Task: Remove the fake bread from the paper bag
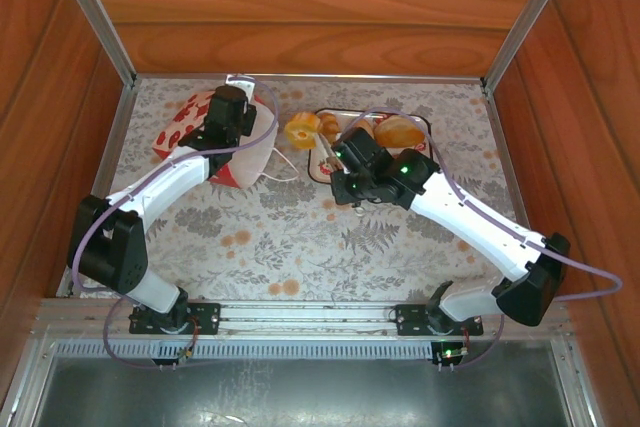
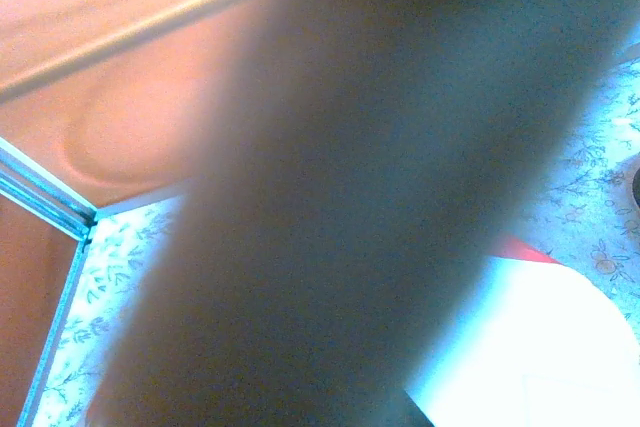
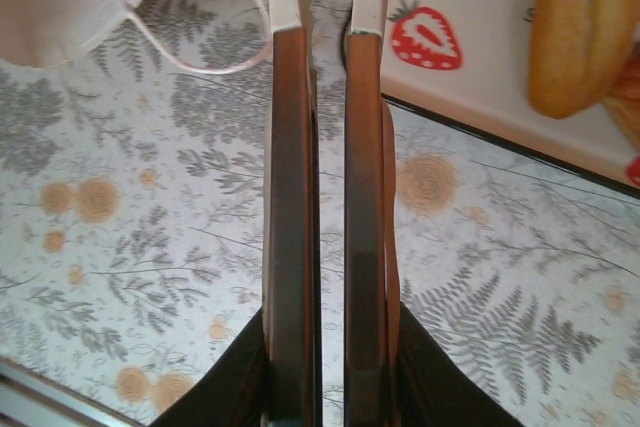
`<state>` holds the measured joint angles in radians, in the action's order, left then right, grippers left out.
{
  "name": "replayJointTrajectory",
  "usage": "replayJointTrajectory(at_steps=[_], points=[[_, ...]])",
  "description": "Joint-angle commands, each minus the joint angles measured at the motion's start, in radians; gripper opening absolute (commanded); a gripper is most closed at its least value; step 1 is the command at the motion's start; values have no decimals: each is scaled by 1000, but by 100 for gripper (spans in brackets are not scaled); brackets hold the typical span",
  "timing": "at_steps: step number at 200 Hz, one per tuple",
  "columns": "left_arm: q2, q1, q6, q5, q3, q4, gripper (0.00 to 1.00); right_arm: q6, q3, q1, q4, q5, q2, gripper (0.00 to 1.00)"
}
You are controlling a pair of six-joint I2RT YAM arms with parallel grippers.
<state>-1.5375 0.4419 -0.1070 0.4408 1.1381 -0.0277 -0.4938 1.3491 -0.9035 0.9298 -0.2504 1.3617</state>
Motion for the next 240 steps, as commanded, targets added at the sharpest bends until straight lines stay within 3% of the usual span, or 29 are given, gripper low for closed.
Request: replayJointTrajectory(at_steps=[1,88,240], points=[[18,-7,17,12,-9,17,0,-34,-8,-7,72,-125,-11,0],[136,-7,38,-13,-59,22,0,-50,-11,-1,147,-280,106,0],[157,-7,38,-7,-84,21,0,-37,-96,2,44,-401,197,0]])
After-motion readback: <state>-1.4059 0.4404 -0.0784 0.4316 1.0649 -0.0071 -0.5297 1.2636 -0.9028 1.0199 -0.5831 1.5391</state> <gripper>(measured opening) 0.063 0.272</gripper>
